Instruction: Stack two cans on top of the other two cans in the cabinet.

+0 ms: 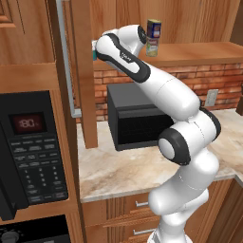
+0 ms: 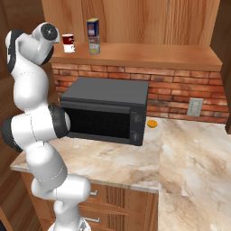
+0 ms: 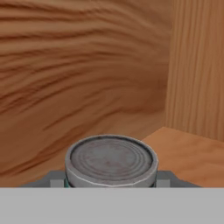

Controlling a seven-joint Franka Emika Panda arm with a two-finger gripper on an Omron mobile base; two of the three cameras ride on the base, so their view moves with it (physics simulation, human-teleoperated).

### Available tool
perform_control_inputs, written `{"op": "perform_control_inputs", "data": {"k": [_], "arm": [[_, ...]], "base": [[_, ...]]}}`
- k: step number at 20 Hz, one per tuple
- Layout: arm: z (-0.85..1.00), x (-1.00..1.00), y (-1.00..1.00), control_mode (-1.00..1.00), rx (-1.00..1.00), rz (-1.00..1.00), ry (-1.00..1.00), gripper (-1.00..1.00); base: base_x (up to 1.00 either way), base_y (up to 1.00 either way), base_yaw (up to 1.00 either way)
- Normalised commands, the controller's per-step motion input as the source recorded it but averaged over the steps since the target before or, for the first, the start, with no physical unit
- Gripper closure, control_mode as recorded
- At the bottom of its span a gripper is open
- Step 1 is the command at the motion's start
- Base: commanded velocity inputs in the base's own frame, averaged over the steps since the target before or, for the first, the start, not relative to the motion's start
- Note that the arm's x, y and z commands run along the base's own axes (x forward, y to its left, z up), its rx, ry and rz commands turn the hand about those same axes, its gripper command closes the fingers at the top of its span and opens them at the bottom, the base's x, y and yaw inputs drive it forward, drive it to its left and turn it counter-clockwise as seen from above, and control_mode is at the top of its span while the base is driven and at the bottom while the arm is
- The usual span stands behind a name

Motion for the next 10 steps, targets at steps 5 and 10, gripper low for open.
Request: {"op": "perform_control_inputs", "data": {"k": [5, 10], "arm": [[0.00, 0.00, 0.00, -1.00, 0.00, 0.00, 0.00, 1.00], [0.00, 0.00, 0.00, -1.00, 0.00, 0.00, 0.00, 1.00]], "base": [[0.00, 0.00, 0.00], [0.00, 0.00, 0.00]]}}
